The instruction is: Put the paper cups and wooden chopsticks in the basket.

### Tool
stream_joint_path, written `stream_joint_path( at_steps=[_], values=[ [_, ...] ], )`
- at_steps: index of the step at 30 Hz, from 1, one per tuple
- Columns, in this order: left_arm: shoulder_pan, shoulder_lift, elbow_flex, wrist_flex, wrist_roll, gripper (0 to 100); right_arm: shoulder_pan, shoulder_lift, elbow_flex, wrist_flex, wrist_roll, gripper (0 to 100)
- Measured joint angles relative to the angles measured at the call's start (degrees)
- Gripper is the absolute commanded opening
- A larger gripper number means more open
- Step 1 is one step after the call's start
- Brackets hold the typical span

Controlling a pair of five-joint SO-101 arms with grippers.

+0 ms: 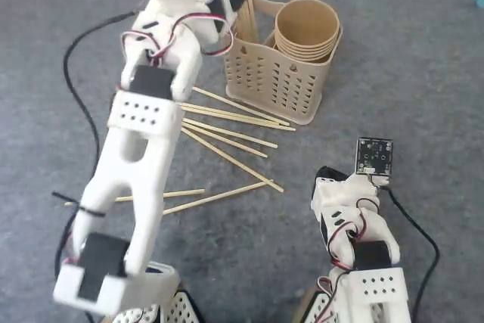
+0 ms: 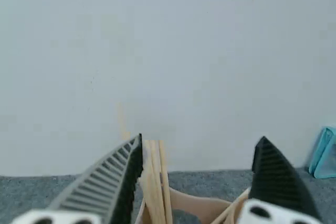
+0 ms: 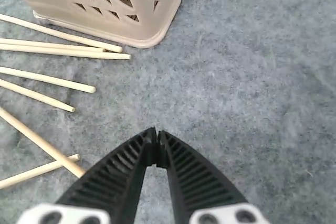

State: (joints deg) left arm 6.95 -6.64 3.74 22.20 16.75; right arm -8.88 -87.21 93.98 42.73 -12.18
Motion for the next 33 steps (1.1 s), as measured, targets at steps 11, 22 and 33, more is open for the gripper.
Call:
stream_joint_path(
  at_steps=[11, 22, 33],
  values=[
    [-7.9, -20.1, 0.0, 36.0, 0.0, 18, 0.0, -0.1, 1.1, 0.0, 0.0, 0.9],
    [-25.9, -23.8, 23.4, 58.8, -5.1, 18, 0.0, -0.1, 1.3, 0.0, 0.0, 0.9],
    [-27.3, -23.8, 42.1, 52.5, -57.6, 18, 0.0, -0.1, 1.3, 0.0, 0.0, 0.9]
  ],
)
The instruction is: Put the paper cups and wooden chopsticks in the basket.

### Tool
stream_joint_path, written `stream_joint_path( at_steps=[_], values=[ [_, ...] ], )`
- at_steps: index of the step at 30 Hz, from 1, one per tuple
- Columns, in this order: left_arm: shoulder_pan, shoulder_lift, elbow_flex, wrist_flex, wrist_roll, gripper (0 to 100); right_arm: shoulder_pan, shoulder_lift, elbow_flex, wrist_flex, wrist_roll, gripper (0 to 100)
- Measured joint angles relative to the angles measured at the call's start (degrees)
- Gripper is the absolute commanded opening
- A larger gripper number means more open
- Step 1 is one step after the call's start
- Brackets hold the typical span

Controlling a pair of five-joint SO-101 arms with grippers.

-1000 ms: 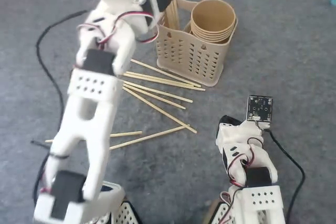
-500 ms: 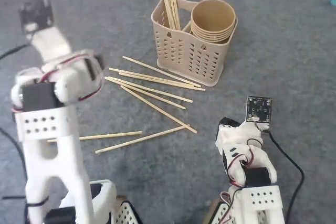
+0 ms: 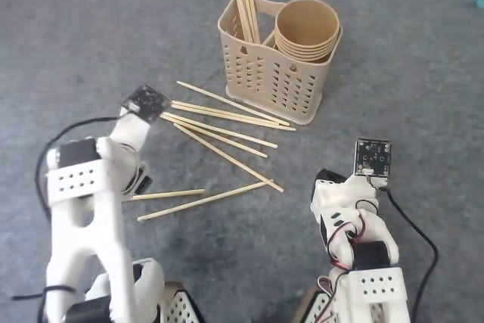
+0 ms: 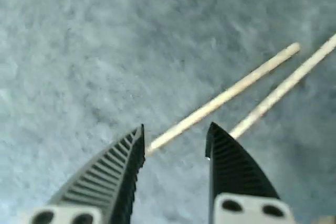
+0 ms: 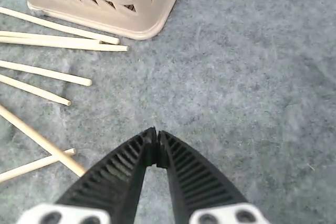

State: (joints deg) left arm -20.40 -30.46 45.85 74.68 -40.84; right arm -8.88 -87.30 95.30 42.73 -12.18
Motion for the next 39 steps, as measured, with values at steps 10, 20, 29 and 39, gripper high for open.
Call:
stream_joint_path(
  at_steps=[10, 20, 29, 39],
  values=[
    [0.0, 0.0, 16.7, -24.9, -5.3, 18, 0.0, 0.0, 0.0, 0.6, 0.0, 0.9],
    [5.5, 0.0, 16.9, -14.4, -8.2, 18, 0.0, 0.0, 0.0, 0.6, 2.9, 0.8],
    [9.4, 0.0, 16.8, -15.5, -8.6, 18, 0.0, 0.0, 0.0, 0.6, 3.9, 0.8],
    [9.4, 16.6, 9.1, -20.1, -8.0, 18, 0.0, 0.0, 0.0, 0.6, 4.0, 0.8]
  ],
)
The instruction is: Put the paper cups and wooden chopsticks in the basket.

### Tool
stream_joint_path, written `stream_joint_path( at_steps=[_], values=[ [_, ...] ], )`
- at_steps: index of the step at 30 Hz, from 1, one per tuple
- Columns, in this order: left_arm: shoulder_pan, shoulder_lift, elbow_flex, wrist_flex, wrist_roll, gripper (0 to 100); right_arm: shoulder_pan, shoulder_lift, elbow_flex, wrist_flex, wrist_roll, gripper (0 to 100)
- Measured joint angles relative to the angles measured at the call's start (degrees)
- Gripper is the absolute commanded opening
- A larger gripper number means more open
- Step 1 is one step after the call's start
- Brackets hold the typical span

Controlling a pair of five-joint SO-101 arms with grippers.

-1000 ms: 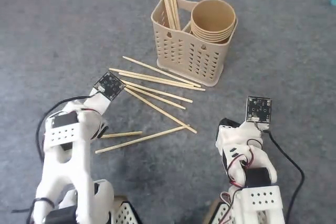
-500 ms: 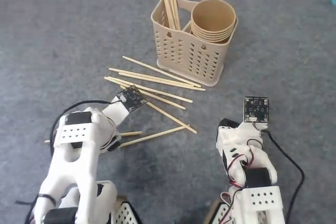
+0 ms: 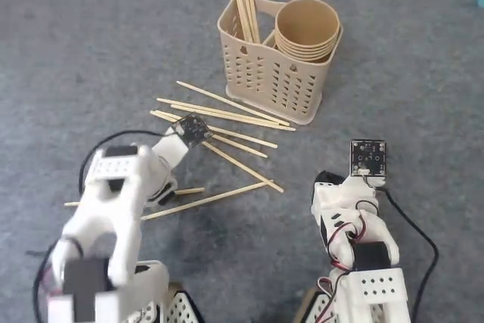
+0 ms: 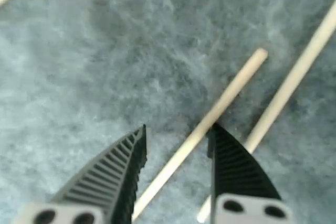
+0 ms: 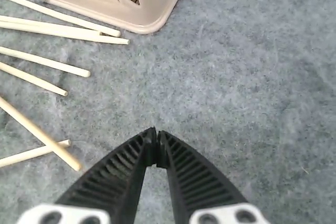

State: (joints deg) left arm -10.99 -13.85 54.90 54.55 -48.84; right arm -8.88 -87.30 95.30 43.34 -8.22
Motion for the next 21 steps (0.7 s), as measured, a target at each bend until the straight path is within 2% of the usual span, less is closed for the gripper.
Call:
stream_joint_path(
  at_steps=[3, 6, 18, 21],
  values=[
    [-0.1, 7.7, -6.9, 4.4, 0.1, 13, 0.0, 0.0, 0.0, 0.0, 0.0, 0.8],
    [0.3, 11.7, -10.5, 7.6, 0.4, 0, 0.0, 0.0, 0.0, 0.0, 0.0, 0.8],
    [1.1, 13.2, -12.8, 13.6, 0.2, 1, 0.0, 0.0, 0.0, 0.0, 0.0, 0.9],
    [-0.2, 9.8, -13.8, 14.9, 2.8, 1, 0.0, 0.0, 0.0, 1.1, 0.1, 0.9]
  ],
)
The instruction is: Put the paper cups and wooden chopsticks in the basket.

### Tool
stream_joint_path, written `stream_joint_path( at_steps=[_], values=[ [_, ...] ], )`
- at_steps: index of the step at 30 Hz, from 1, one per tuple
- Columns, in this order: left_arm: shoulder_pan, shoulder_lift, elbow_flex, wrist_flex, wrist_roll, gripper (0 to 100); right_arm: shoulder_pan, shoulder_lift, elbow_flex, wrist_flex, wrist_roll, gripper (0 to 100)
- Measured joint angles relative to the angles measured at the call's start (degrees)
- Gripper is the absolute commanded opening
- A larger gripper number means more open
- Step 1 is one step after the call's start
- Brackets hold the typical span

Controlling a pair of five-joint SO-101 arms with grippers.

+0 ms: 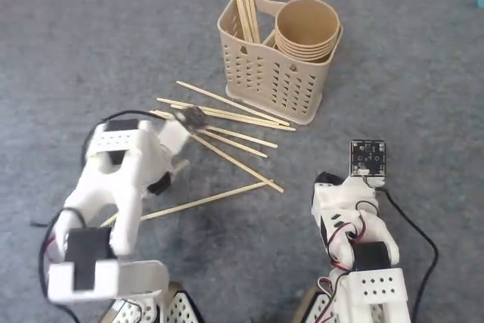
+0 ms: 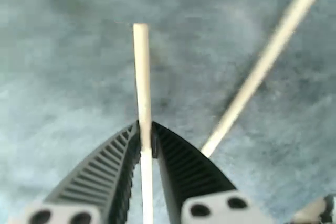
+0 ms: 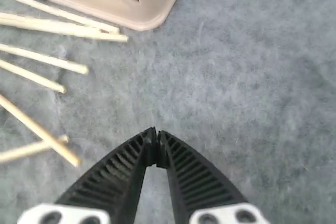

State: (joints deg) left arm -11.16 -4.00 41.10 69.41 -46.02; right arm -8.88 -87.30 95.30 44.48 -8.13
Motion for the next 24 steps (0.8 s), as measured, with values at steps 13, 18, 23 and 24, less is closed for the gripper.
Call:
stream_joint_path(
  at_steps=[13, 18, 23, 24],
  values=[
    [-7.6, -37.9, 28.7, -30.6, 34.1, 1, -3.2, -0.2, -0.6, 8.3, 19.4, 2.7],
    [-13.2, -48.2, 35.2, -39.4, 48.7, 1, -7.7, -0.2, -7.0, 10.3, 28.6, 20.5],
    [-18.9, -49.7, 35.4, -43.7, 57.2, 1, -22.0, 0.6, -15.7, 13.8, 28.1, 15.0],
    [-20.6, -49.5, 35.8, -45.9, 59.3, 1, -25.5, 2.2, -16.9, 13.5, 27.1, 14.4]
  ],
)
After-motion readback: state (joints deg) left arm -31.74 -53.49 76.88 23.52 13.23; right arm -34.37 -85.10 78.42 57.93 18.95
